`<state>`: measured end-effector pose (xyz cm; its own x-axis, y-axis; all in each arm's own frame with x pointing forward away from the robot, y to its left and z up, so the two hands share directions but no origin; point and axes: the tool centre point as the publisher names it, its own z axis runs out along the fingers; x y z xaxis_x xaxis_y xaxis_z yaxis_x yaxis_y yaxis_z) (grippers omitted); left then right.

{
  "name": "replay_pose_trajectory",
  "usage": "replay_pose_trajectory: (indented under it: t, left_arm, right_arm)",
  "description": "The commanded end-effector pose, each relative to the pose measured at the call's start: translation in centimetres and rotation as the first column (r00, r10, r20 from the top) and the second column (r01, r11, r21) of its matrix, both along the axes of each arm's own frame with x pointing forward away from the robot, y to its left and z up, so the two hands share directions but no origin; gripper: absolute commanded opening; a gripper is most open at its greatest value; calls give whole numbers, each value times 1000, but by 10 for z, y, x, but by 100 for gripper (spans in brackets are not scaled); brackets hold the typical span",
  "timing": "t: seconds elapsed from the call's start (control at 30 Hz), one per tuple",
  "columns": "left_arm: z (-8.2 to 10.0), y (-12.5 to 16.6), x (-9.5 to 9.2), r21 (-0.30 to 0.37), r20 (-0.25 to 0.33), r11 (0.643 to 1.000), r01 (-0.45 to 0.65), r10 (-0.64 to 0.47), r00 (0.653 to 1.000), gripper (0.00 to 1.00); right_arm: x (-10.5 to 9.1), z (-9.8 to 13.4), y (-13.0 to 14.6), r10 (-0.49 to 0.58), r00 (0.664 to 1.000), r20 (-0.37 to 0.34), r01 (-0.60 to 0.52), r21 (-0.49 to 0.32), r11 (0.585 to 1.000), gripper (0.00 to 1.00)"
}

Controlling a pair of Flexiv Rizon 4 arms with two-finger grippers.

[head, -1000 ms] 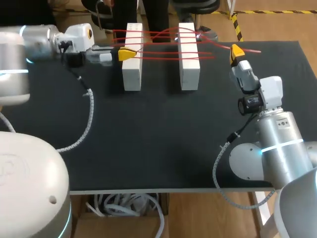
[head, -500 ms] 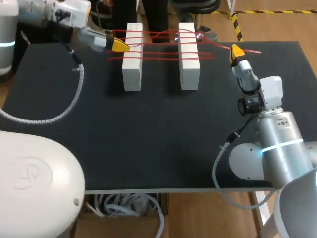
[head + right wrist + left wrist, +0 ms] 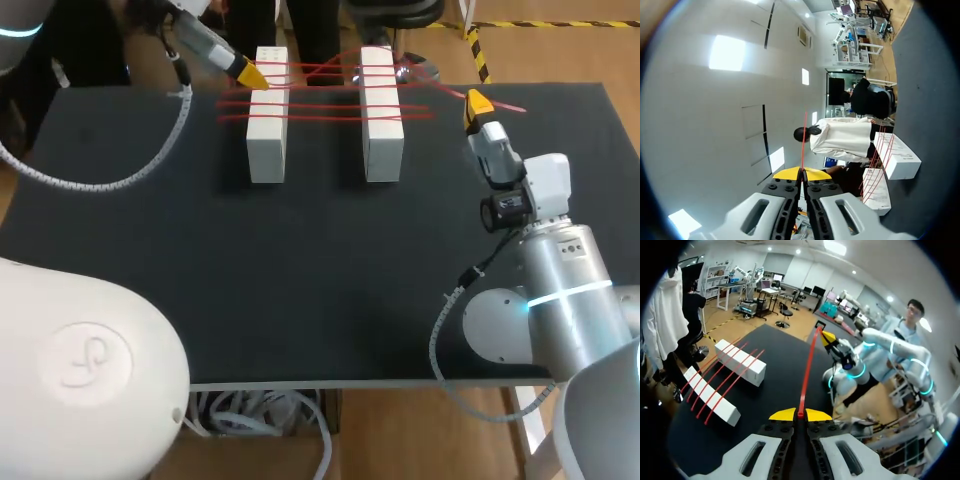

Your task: Grab the tape and strap the tape.

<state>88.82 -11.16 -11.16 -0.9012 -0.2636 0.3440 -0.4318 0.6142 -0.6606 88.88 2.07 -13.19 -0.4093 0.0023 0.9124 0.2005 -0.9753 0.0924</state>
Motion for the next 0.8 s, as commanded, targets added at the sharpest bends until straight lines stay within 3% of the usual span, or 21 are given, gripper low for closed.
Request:
replay_pose_trajectory:
  t: [0.03, 0.33, 0.73, 0.8]
  left_arm:
    - [8, 1, -3, 51, 7, 998, 27, -28, 1000, 0]
    - [16, 1, -7, 117, 25, 992, 46, -50, 998, 0]
    - [27, -4, -16, 239, -17, 970, 50, -47, 999, 0]
    - [31, -6, -18, 251, -3, 967, 47, -47, 999, 0]
  right_arm:
    - [-4, -19, 3, -9, 971, 240, -6, 63, 998, 0]
    - [-4, -19, 3, -9, 971, 240, -6, 63, 998, 0]
    - [-4, -19, 3, -9, 971, 240, -6, 63, 998, 0]
    - [-4, -19, 3, -9, 971, 240, -6, 63, 998, 0]
